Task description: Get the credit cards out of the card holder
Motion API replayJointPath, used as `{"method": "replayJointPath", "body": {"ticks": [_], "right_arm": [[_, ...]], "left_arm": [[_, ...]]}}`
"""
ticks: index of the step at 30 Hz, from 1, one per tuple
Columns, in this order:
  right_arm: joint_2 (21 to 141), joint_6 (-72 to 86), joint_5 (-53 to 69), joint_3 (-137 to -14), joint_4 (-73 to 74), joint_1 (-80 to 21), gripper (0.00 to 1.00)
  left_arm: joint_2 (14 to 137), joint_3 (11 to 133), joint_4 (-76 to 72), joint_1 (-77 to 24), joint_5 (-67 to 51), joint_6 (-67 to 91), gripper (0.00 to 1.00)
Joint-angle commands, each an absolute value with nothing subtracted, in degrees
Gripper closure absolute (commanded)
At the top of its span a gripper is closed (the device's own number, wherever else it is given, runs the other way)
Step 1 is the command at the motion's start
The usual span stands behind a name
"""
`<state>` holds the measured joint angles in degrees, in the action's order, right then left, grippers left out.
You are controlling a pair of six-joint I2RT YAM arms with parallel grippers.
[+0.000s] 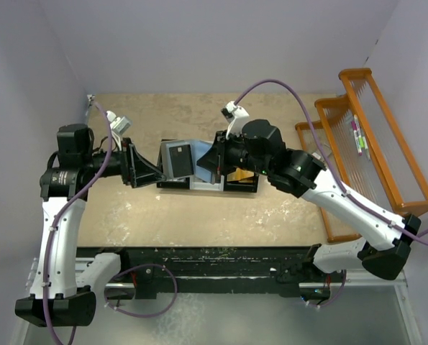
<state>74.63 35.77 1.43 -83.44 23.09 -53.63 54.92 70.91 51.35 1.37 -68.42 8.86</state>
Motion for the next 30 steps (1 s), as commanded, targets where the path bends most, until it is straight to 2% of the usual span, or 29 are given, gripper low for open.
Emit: {"method": "replayJointPath", "body": {"ticks": [1, 10, 17, 19, 24, 26, 27, 28, 30], "right_arm": [[75.1, 35.3, 2.8, -86.3, 21.0, -53.7, 1.0], [76.5, 35.9, 5.8, -85.8, 18.5, -53.8, 1.0], [77.6, 36.8, 9.0, -85.4, 14.9, -53.8, 1.0], [77.8, 37.2, 9.7, -85.1, 14.2, -53.8, 1.0], [76.4, 38.9, 14.4, -81.0, 11.6, -53.3, 1.0], [75.8, 39.3, 17.7, -78.9, 8.9, -52.2, 1.0], [75.5, 39.5, 19.9, -77.7, 7.1, -51.5, 1.0], [75.3, 40.1, 21.8, -76.5, 5.6, -50.3, 0.95], [74.9, 41.0, 26.8, -74.0, 3.0, -47.4, 0.76]], "left_arm": [[55.0, 68.7, 44.8, 1.3, -67.3, 11.9, 0.39], [55.1, 66.2, 35.9, 1.3, -67.2, 18.7, 0.36], [55.4, 63.0, 31.6, 1.3, -69.9, 22.0, 0.41], [55.4, 62.6, 30.8, 1.2, -71.2, 23.0, 0.49], [55.5, 63.5, 31.0, 1.3, -73.4, 23.1, 0.88], [55.7, 63.8, 31.6, 1.3, -73.9, 22.6, 1.0], [55.9, 63.9, 31.9, 1.4, -74.2, 22.5, 1.0], [56.1, 64.1, 32.2, 1.4, -74.4, 22.3, 1.0], [56.8, 64.5, 33.0, 1.6, -75.1, 22.0, 1.0]]}}
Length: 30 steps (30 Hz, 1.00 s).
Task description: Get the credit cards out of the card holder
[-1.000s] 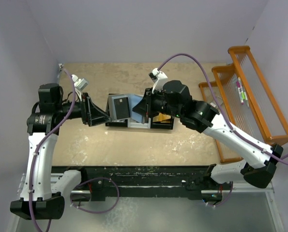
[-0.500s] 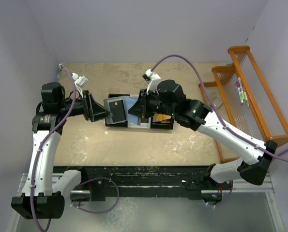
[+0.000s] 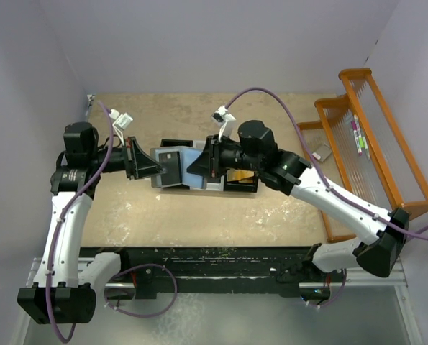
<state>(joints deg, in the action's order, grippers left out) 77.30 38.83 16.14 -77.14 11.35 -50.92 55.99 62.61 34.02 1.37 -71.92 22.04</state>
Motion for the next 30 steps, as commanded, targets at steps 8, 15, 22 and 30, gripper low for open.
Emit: {"method": "replayJointPath", "body": {"ticks": [8, 15, 22, 30], "right_arm": [[72.8, 41.2, 33.4, -69.0, 1.8, -36.7, 0.28], [62.9, 37.1, 18.4, -74.3, 3.7, -35.2, 0.47], [67.3, 45.8, 27.9, -72.4, -9.3, -41.2, 0.48], [74.3, 49.8, 37.5, -69.4, -15.6, -42.9, 0.58]], "left_arm": [[59.6, 65.4, 35.5, 2.5, -75.7, 21.1, 1.0], [61.3, 66.3, 36.8, 2.8, -73.0, 19.4, 1.0], [62.4, 67.8, 39.7, 2.9, -71.5, 16.6, 1.0], [62.5, 68.1, 38.4, 2.9, -76.3, 18.3, 1.0]]}}
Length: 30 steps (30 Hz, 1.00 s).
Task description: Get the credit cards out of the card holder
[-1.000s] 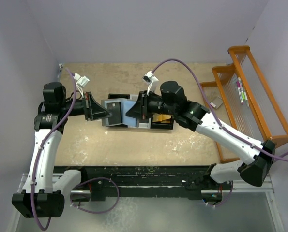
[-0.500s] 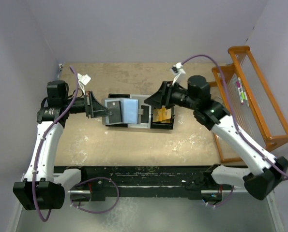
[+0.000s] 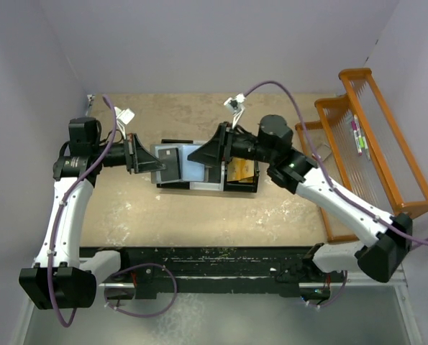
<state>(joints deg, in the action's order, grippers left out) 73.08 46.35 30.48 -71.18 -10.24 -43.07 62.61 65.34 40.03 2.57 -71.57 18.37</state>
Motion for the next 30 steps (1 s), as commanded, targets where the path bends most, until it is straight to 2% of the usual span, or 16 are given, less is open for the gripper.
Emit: {"method": "replayJointPath", "body": {"ticks": [1, 8, 19, 30], "right_arm": [[74.7, 49.8, 38.3, -69.0, -15.5, -42.5, 0.6], [78.8, 49.9, 43.4, -67.4, -16.9, -41.0, 0.6], [81.8, 55.0, 46.5, -67.5, -27.7, -41.0, 0.6], [84.1, 57.7, 47.0, -67.3, -32.5, -42.8, 0.66]], "left_arm": [[62.6, 68.0, 38.0, 2.9, -77.3, 18.9, 1.0], [62.8, 68.2, 34.6, 2.9, -81.4, 22.8, 1.0], [62.2, 68.2, 33.5, 2.9, -82.7, 24.6, 1.0], [62.1, 67.7, 32.6, 3.0, -82.7, 25.1, 1.0]]}}
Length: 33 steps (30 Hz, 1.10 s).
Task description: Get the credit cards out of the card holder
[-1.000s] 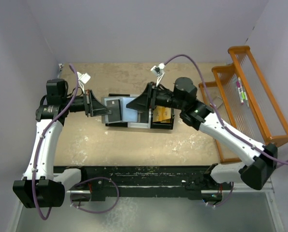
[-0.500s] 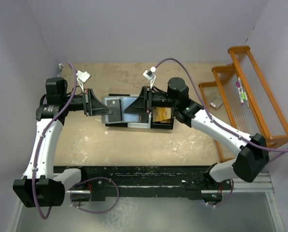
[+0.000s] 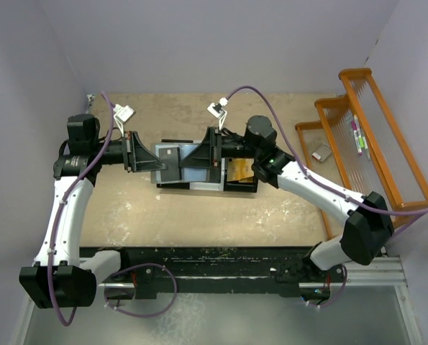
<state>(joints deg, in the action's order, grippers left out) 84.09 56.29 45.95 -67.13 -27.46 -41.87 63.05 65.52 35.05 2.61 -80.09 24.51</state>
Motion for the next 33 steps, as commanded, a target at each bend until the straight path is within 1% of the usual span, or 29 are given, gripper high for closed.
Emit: {"method": "replayJointPath", "body": {"ticks": [1, 5, 9, 13, 15, 17, 19, 20, 21, 22, 23, 25, 30, 33], "right_arm": [[84.3, 58.0, 47.0, -67.2, -32.9, -42.9, 0.67], [84.6, 59.1, 47.0, -67.2, -34.4, -43.2, 0.72], [84.2, 60.4, 48.0, -66.2, -35.7, -43.2, 0.87], [84.4, 61.9, 48.0, -65.4, -37.8, -43.2, 0.92], [84.6, 60.8, 46.3, -66.1, -35.7, -43.2, 0.95], [84.9, 58.0, 44.2, -67.4, -30.0, -43.3, 0.99], [85.0, 54.9, 41.8, -68.9, -23.8, -43.3, 0.99], [85.0, 54.3, 41.5, -69.0, -22.9, -43.3, 0.93], [85.0, 54.4, 41.5, -68.7, -23.3, -43.3, 0.84], [85.1, 55.0, 41.5, -68.4, -24.0, -43.4, 0.79], [85.1, 55.3, 41.4, -68.2, -24.6, -43.4, 0.78], [85.3, 55.5, 40.8, -68.2, -24.8, -43.5, 0.82], [86.2, 56.1, 38.6, -68.9, -24.1, -44.0, 0.99], [86.5, 56.5, 37.7, -68.7, -24.5, -44.0, 1.0]], "left_arm": [[62.0, 67.7, 32.6, 3.0, -82.8, 25.1, 1.0], [61.9, 67.5, 32.7, 2.9, -82.9, 24.9, 1.0], [61.9, 67.6, 33.6, 2.9, -83.1, 24.1, 1.0], [61.8, 67.6, 33.8, 2.9, -82.8, 23.8, 1.0], [61.7, 67.7, 33.8, 2.9, -81.9, 23.5, 1.0], [61.5, 67.9, 34.3, 2.9, -80.2, 22.8, 1.0], [61.6, 68.6, 36.5, 2.9, -77.5, 20.3, 1.0], [62.0, 69.1, 38.0, 2.9, -76.0, 18.6, 1.0], [62.3, 69.5, 39.8, 2.9, -74.8, 16.4, 1.0], [62.7, 70.0, 41.5, 2.9, -74.3, 14.8, 1.0], [63.1, 70.3, 42.9, 2.9, -73.8, 13.7, 1.0], [63.5, 70.4, 44.0, 2.9, -73.4, 13.1, 1.0], [63.3, 70.2, 43.6, 2.9, -73.0, 13.4, 1.0], [63.2, 69.8, 43.5, 2.9, -72.9, 13.4, 0.99]]}}
